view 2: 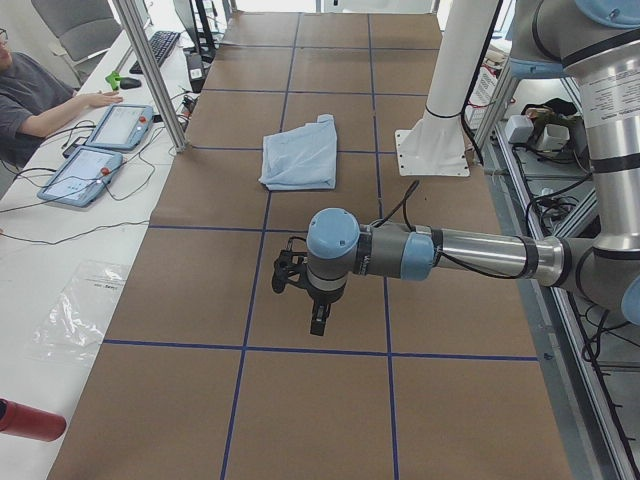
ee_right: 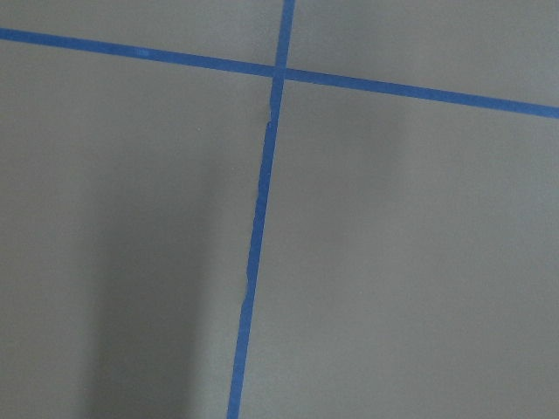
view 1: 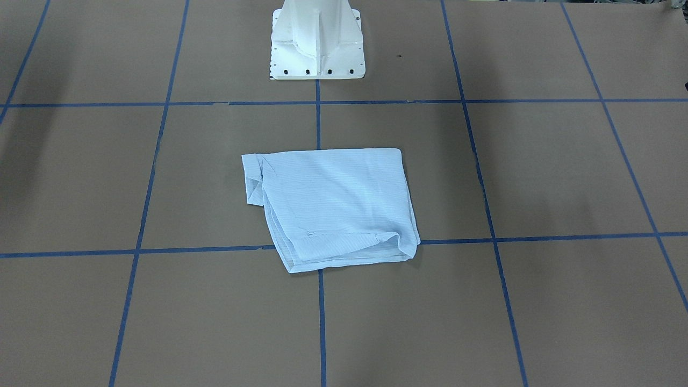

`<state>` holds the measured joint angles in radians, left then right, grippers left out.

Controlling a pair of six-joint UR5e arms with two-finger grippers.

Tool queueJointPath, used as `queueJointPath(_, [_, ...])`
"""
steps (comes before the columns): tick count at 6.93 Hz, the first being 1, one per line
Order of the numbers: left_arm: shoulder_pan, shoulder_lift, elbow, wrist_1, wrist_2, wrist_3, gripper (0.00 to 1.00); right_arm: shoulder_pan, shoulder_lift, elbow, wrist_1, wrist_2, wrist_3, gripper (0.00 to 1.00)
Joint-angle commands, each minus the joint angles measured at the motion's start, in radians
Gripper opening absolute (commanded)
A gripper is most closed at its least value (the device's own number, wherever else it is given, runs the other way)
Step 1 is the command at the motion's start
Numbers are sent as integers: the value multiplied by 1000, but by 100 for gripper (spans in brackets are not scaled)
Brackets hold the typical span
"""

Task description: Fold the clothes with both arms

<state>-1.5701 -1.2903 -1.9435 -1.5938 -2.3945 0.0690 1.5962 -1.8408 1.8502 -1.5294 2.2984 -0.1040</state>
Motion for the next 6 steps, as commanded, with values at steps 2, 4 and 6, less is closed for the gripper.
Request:
queueJointPath(2, [-1,2,1,0,2,0,100,-1,0,-2,0,1,0,100])
queueJointPath(4, [-1,2,0,0,2,0,100,-1,0,-6,0,1,1,100])
queueJointPath(6, [-1,2,0,0,3,0,100,-1,0,-6,0,1,1,100])
